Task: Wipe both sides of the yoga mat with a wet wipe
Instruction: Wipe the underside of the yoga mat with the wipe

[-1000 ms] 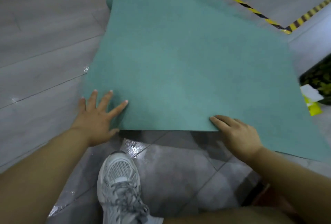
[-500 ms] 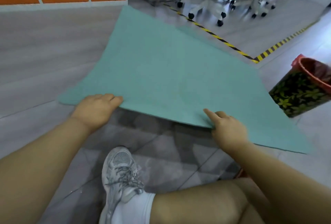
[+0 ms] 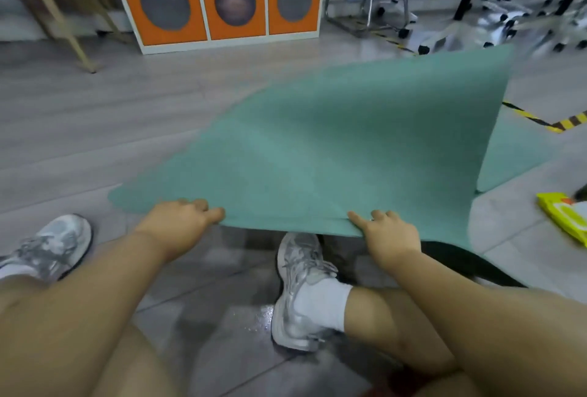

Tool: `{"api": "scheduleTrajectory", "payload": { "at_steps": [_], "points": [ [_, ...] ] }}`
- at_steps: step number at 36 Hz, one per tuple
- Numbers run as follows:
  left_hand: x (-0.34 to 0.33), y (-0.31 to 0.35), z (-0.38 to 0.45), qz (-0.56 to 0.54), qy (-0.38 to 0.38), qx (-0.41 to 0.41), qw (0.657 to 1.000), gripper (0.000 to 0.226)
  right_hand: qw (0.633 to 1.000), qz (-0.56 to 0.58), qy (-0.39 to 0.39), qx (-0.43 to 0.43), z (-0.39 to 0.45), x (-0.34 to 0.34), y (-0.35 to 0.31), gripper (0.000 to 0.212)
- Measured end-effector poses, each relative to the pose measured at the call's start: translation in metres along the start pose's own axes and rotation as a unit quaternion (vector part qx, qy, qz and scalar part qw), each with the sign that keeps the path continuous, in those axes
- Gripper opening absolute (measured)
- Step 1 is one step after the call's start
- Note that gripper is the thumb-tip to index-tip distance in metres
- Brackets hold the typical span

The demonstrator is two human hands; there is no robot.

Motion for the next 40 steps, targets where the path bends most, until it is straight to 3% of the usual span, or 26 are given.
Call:
{"api": "scheduleTrajectory", "payload": {
  "at_steps": [7, 18, 21, 23, 27, 30, 34, 40],
  "points": [
    [0.005, 0.011, -0.043, 0.007, -0.011, 0.026, 1.000, 0.044, 0.999, -0.017, 0.044, 0.012, -0.039, 0.013, -0.007, 0.056],
    [0.016, 0.047, -0.061, -0.071, 0.014, 0.006, 0.997, 0.048, 0.992, -0.041, 0.107, -0.054, -0.081, 0.064, 0.025, 0.040],
    [0.015, 0.058, -0.058, -0.107, -0.006, -0.019, 0.994, 0.047, 0.995, -0.064, 0.045, -0.069, -0.084, 0.082, 0.033, 0.039],
    [0.011, 0.066, -0.052, -0.129, -0.032, -0.037, 0.990, 0.044, 0.995, -0.069, -0.056, -0.038, -0.086, 0.087, 0.038, 0.042],
    [-0.003, 0.068, -0.037, -0.182, -0.066, -0.056, 0.979, 0.037, 0.975, 0.051, -0.216, -0.018, -0.084, 0.080, 0.049, 0.069],
    [-0.006, 0.070, -0.025, -0.195, -0.101, -0.063, 0.974, 0.039, 0.968, 0.146, -0.202, -0.022, -0.070, 0.068, 0.052, 0.067],
    [-0.014, 0.074, -0.005, -0.207, -0.149, -0.045, 0.966, 0.049, 0.985, 0.085, -0.150, -0.005, -0.046, 0.047, 0.044, 0.063],
    [-0.029, 0.070, 0.028, -0.187, -0.188, -0.020, 0.964, 0.049, 0.981, 0.149, -0.122, -0.006, -0.015, 0.005, 0.027, 0.050]
  ]
}}
Point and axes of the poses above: each hand's wrist, its own z-axis towards the middle knuckle, its own x-axis out of the back of the hand, y = z × x, the point moved 1 cm from there along z, towards the middle knuckle
